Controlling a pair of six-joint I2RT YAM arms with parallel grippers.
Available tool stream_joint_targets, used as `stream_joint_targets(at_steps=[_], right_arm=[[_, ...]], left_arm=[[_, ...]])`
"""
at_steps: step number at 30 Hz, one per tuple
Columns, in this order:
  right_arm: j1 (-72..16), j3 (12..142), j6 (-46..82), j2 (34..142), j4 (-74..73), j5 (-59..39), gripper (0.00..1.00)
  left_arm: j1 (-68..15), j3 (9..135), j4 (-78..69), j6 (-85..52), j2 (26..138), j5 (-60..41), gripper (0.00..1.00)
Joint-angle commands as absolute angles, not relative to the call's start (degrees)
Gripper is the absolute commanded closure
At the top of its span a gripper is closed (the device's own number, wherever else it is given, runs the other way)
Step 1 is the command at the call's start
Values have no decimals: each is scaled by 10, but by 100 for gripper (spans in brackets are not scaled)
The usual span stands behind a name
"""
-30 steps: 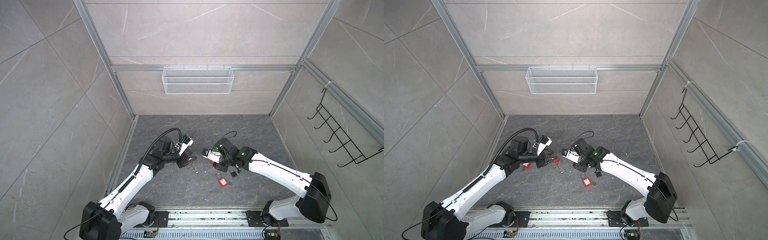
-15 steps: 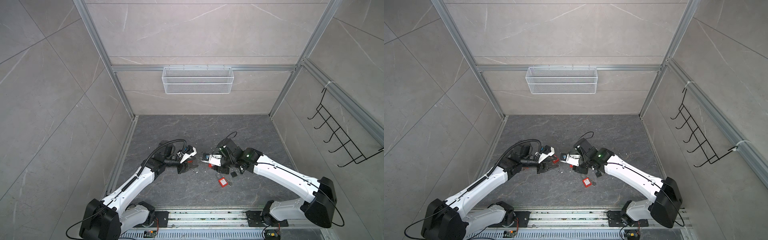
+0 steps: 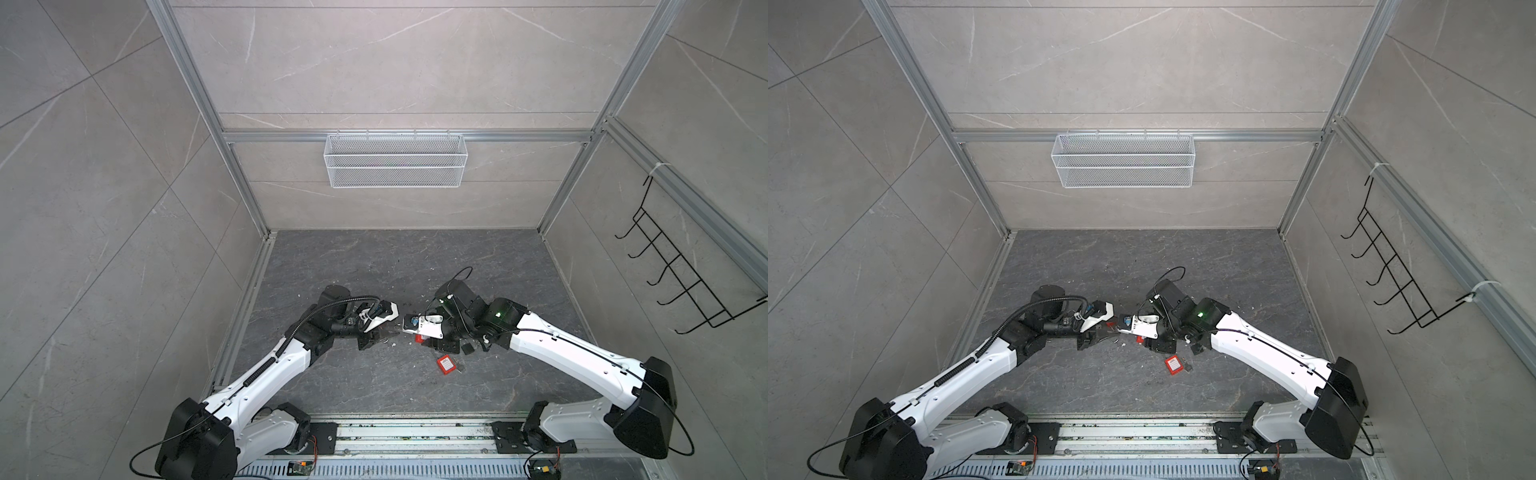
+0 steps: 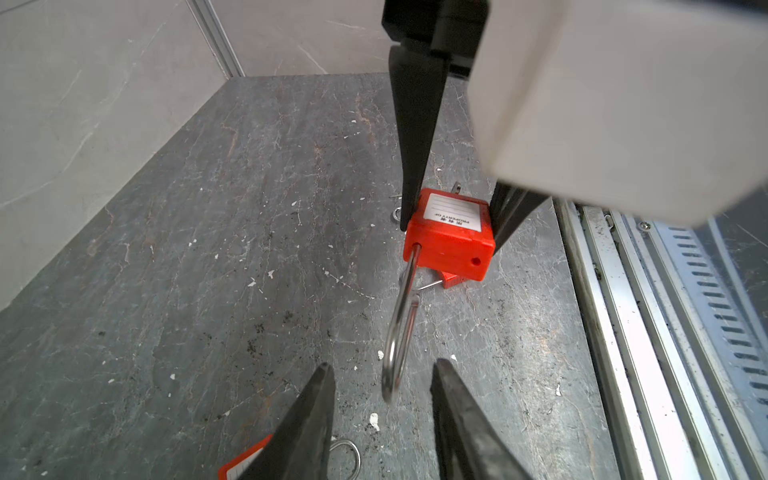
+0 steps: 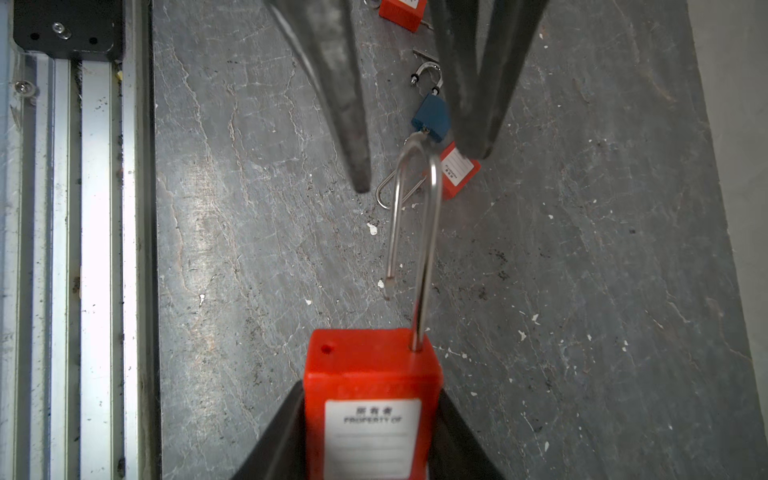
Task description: Lock with the key
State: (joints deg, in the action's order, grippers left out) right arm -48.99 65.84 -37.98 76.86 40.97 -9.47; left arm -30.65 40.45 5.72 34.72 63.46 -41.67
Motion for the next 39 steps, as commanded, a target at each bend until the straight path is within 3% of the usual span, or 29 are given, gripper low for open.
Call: stream_joint_targets(at_steps=[1, 12, 17, 21, 25, 29, 39], right_arm=[[-497, 667, -388, 768, 418, -93, 68], [-497, 676, -388, 769, 416, -93, 65], [-497, 689, -396, 761, 421, -104, 55], [-497, 691, -406, 758, 432, -84, 34], [-497, 691, -413, 750, 461, -93, 29], [-487, 697, -417, 742, 492, -112, 31], [-468, 715, -432, 762, 544, -183, 52]], left_arm=[[-309, 406, 35, 351, 625, -465, 66], [-309, 419, 60, 358, 637, -543, 100], [-310, 428, 70, 346, 644, -573, 100], [-310, 425, 50, 323, 635, -573, 100], [-310, 413, 15, 295, 619, -574, 100], [-318, 404, 2, 283, 602, -580, 100], [-338, 387, -23, 267, 583, -570, 100]])
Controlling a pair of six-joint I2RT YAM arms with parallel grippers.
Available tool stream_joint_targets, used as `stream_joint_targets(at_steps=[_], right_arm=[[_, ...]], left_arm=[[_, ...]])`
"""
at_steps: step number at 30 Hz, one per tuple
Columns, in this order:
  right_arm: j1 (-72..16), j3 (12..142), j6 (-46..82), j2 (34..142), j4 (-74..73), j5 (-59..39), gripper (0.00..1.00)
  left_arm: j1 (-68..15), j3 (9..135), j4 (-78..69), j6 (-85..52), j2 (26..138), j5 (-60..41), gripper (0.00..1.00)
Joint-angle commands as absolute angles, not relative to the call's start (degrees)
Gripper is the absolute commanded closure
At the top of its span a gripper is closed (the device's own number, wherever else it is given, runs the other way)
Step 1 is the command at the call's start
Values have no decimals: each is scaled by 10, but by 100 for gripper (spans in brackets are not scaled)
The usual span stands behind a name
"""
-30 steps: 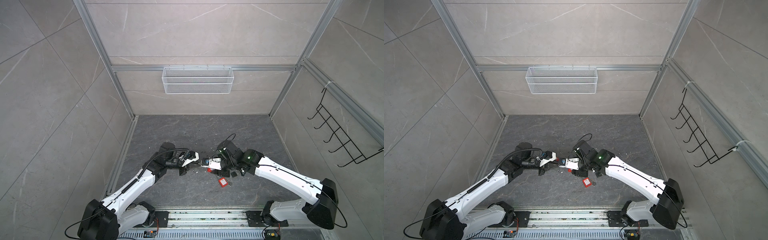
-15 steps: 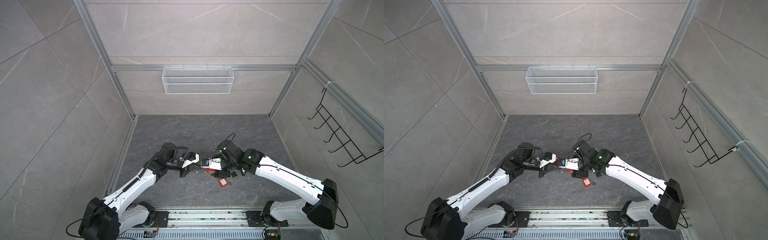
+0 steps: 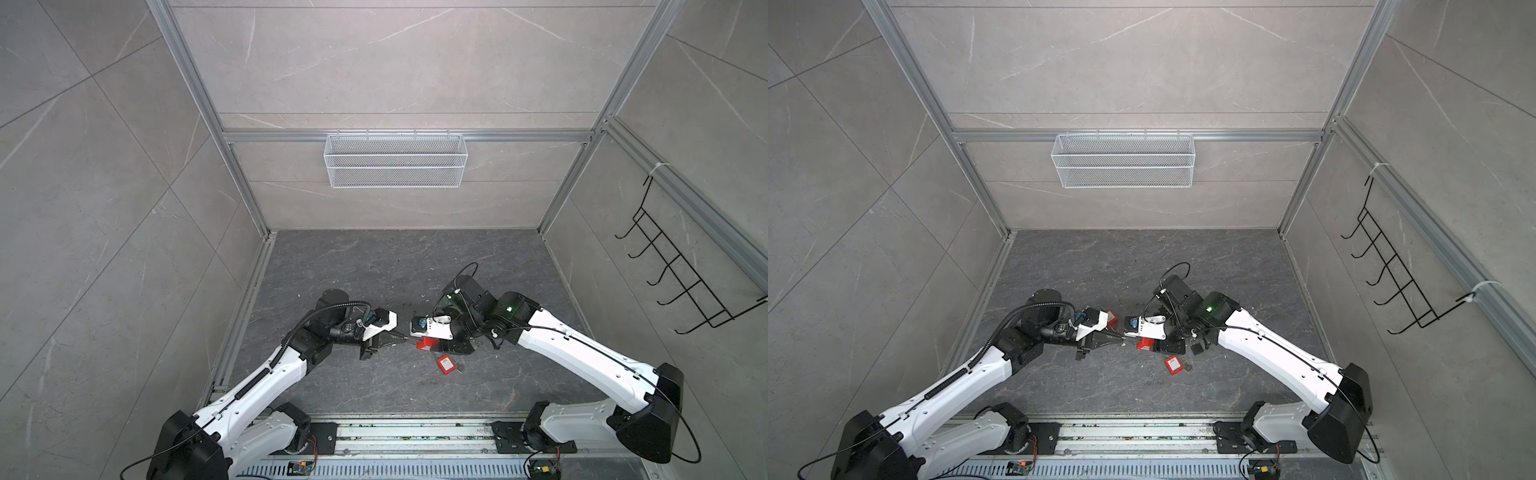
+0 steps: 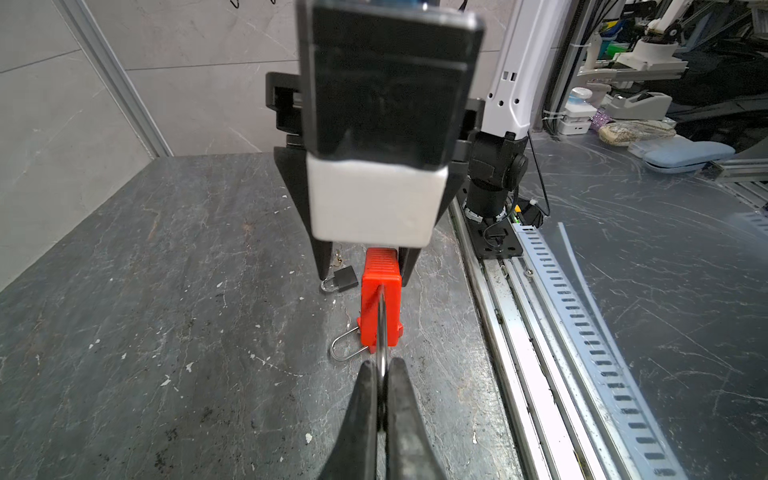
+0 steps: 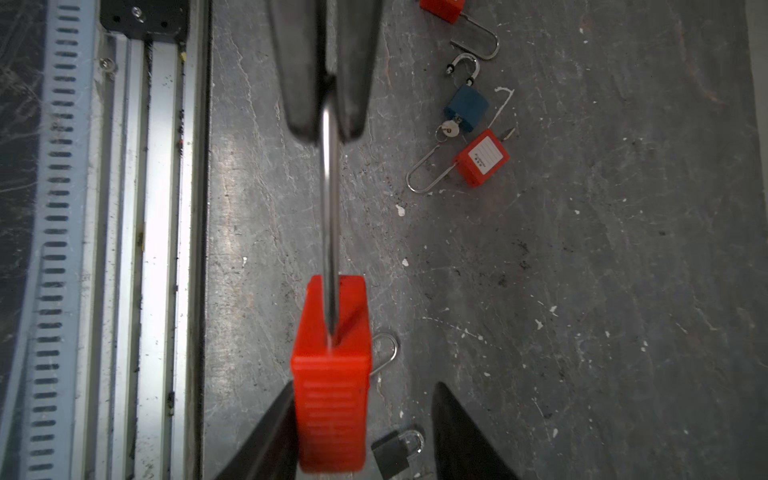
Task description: Lock with the key
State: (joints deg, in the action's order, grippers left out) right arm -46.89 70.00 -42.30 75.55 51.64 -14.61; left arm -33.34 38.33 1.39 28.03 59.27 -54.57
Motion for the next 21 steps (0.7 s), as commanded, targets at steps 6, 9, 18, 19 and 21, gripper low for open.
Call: stream_joint_targets(at_steps=[6, 9, 18, 19, 21], right_arm=[[-468, 720, -438, 773, 552, -218, 63], [-468, 719, -440, 776, 557, -233, 66], [-468, 736, -449, 775, 580, -214, 85], [-468, 742, -451, 776, 586, -213, 85], [-468, 755, -452, 779, 601, -212, 85]], left_arm=[[-343, 387, -31, 266, 580, -562, 100], [-344, 386, -32, 265, 578, -560, 100], [-345, 396, 8, 286, 581, -548, 100], [-347, 401, 29, 297, 584, -543, 95], [-354, 413, 65, 320, 589, -529, 82]])
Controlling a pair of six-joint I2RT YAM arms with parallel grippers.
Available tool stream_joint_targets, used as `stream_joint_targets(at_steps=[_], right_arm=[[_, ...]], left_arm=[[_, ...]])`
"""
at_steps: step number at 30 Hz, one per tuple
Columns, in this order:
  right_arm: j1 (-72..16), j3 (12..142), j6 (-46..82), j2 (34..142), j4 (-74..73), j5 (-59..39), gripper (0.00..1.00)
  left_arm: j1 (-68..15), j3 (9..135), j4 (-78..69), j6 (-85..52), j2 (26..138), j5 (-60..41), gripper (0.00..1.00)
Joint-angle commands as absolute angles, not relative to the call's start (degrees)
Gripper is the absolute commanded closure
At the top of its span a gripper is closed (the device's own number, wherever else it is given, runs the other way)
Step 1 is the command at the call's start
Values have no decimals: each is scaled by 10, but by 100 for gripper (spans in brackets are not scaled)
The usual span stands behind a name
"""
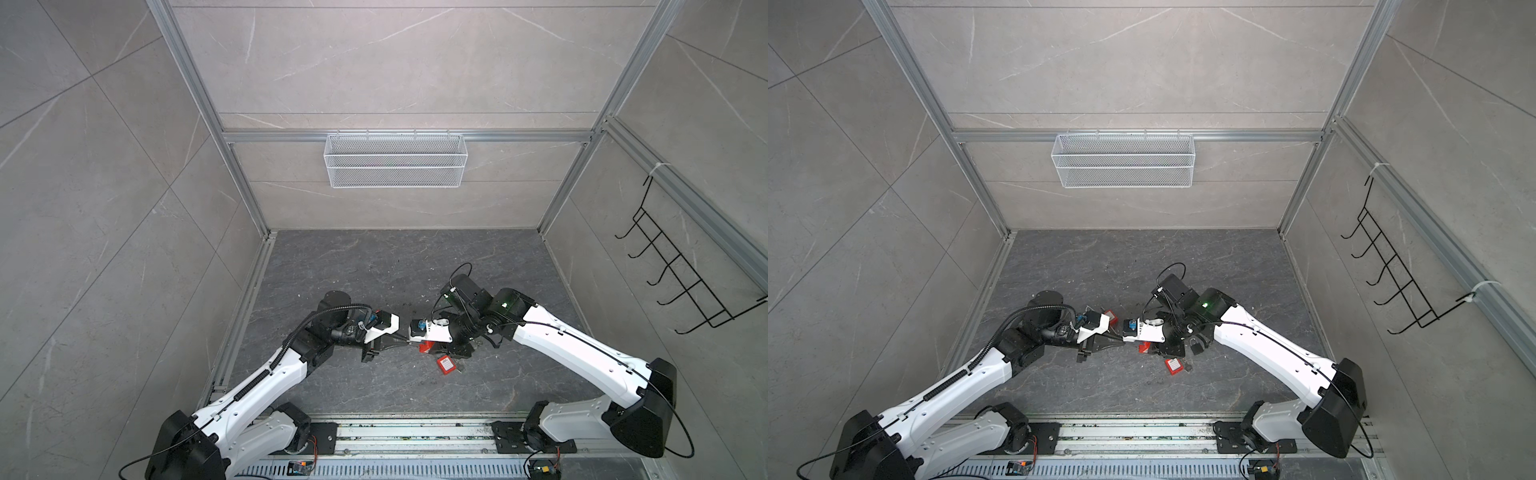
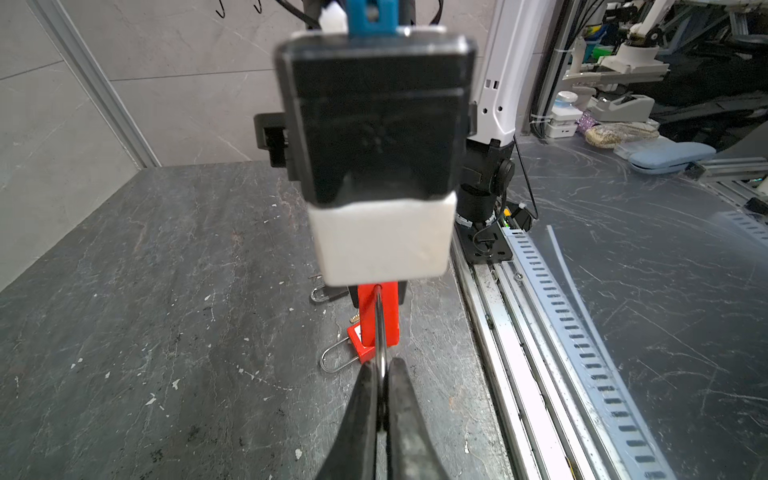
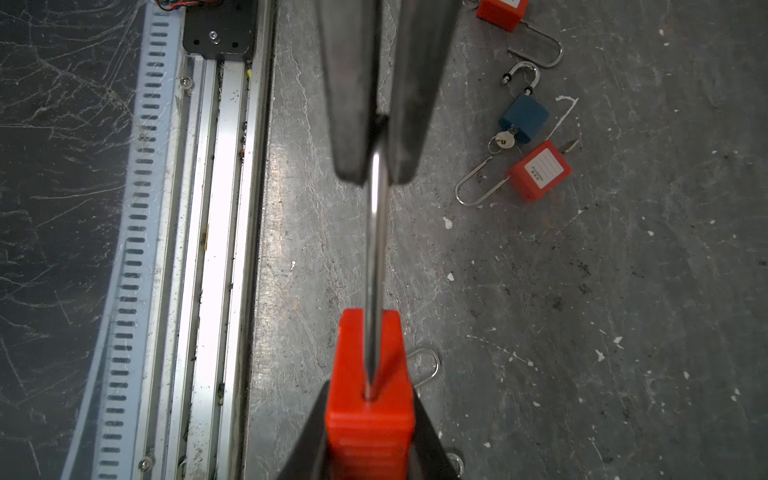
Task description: Lock with the key
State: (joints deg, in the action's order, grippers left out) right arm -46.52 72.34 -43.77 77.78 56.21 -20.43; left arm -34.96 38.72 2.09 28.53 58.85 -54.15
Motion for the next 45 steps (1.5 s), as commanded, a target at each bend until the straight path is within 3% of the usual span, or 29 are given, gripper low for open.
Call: stream_joint_targets(at_steps=[1, 4, 16, 27, 32, 45], right_arm=[[-468, 764, -453, 784, 612, -212, 85], [-468, 789, -457, 802, 650, -212, 85], [-468, 813, -463, 821, 690, -180, 84], [-469, 822, -450, 826, 687, -182, 84], [-469, 822, -450, 821, 683, -181, 84], [-475, 796, -449, 782, 601, -157, 83]], left_arm=[[-358, 418, 79, 330, 591, -517, 76], [-372, 428, 101, 349, 597, -494, 71], [-388, 455, 105, 349, 605, -478, 71], [-407, 468, 112, 341, 631, -499, 80], [-411, 476, 106, 339, 639, -499, 95], [-428, 471, 74, 296, 650, -509, 100]])
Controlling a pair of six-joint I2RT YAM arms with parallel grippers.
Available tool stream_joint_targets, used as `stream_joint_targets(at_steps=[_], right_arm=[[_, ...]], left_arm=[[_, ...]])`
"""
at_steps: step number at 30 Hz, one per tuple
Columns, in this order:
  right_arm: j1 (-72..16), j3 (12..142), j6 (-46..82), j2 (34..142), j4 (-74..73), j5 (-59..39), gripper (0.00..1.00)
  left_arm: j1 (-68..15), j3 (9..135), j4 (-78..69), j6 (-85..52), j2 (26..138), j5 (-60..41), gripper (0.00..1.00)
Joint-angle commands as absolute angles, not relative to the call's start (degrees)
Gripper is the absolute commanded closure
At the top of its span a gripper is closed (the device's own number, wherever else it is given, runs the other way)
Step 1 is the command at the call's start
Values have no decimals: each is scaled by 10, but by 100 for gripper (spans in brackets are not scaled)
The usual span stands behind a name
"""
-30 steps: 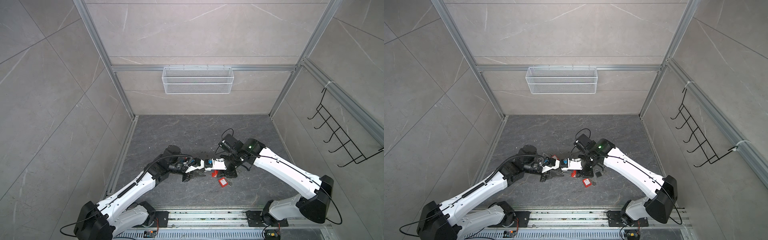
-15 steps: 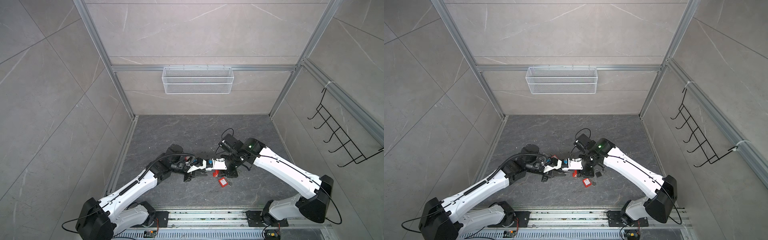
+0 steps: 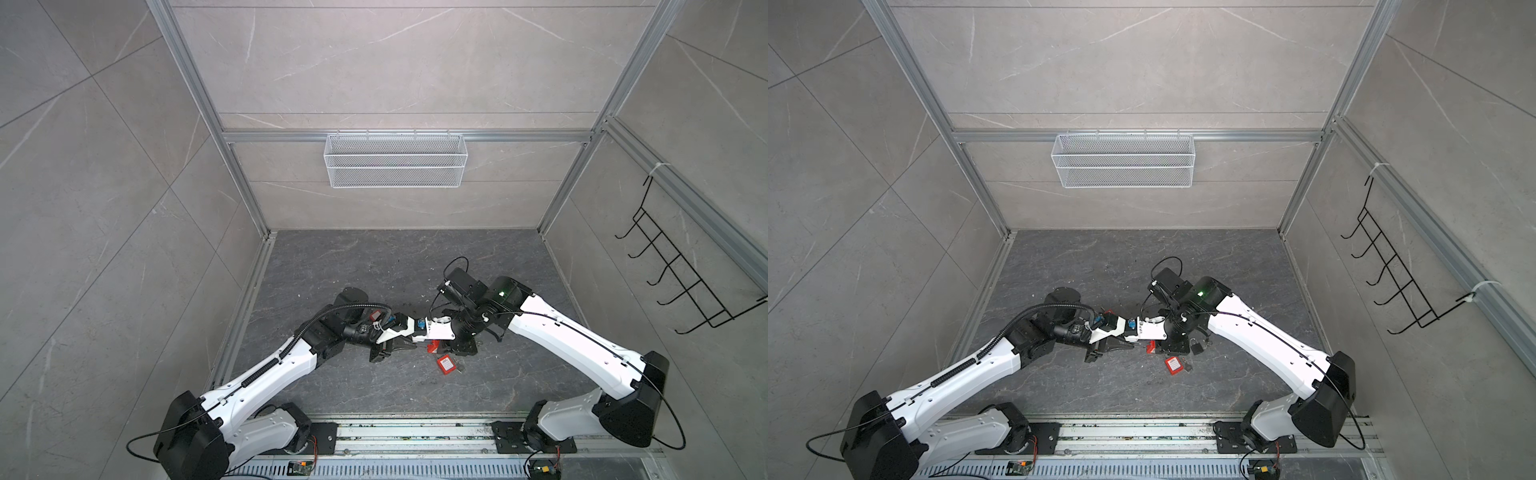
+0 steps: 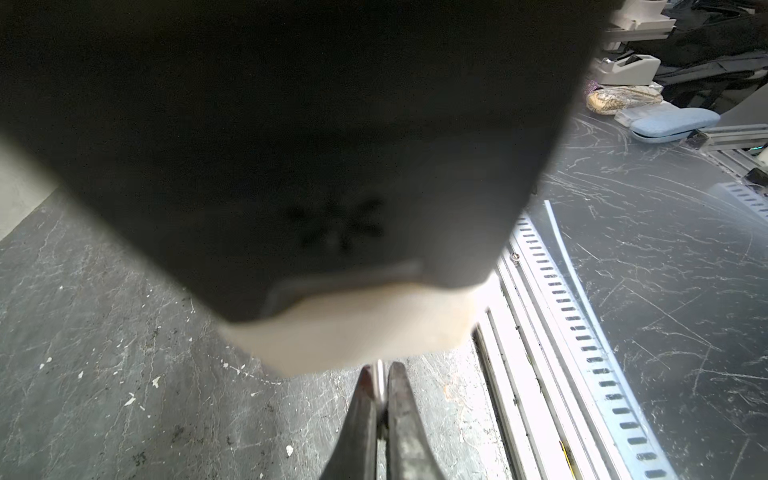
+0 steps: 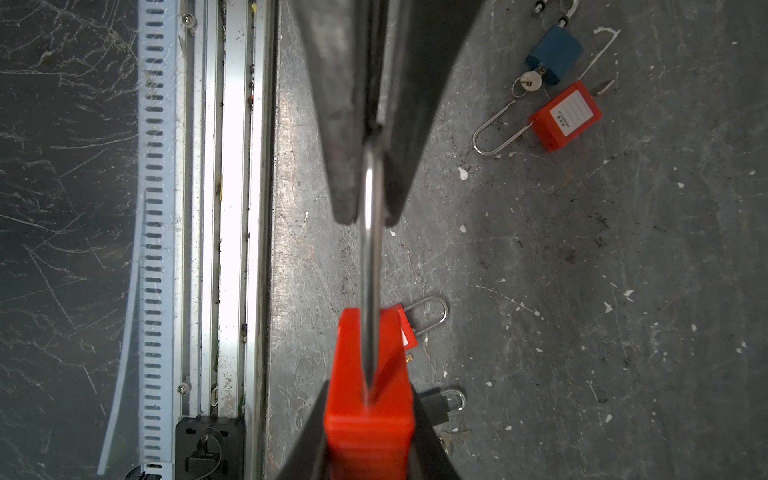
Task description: Lock with the key
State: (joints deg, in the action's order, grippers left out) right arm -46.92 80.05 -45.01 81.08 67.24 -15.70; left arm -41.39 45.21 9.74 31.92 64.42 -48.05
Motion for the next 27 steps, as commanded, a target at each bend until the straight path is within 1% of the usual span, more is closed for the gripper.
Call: stream_joint_targets(at_steps=[1, 11, 17, 22, 27], right_arm=[[-475, 790, -450, 775, 589, -159, 83], [-485, 757, -460, 730, 529, -180, 84], [-486, 789, -448, 745, 523, -233, 83], [-486, 808, -431, 757, 495, -279, 84], [-487, 823, -423, 774, 494, -296, 83]], left_arm=[[-428, 467, 66, 289, 651, -508, 100], [-431, 426, -40, 197, 660, -512, 100], [-464, 408, -46, 218, 669, -468, 100], [-476, 383, -129, 190, 685, -450, 100], [-476, 382, -154, 176, 699, -448, 100]])
